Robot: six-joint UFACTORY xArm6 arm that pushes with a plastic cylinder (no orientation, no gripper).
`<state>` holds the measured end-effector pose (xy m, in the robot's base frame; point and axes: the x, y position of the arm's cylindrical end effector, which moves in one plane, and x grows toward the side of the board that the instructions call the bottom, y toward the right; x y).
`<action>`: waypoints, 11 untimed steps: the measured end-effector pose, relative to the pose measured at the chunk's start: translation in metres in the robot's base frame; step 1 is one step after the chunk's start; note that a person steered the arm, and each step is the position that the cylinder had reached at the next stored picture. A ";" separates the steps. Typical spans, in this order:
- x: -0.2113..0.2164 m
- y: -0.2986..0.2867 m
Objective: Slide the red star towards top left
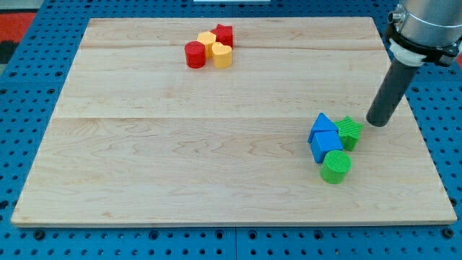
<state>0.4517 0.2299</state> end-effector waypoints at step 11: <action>-0.259 -0.408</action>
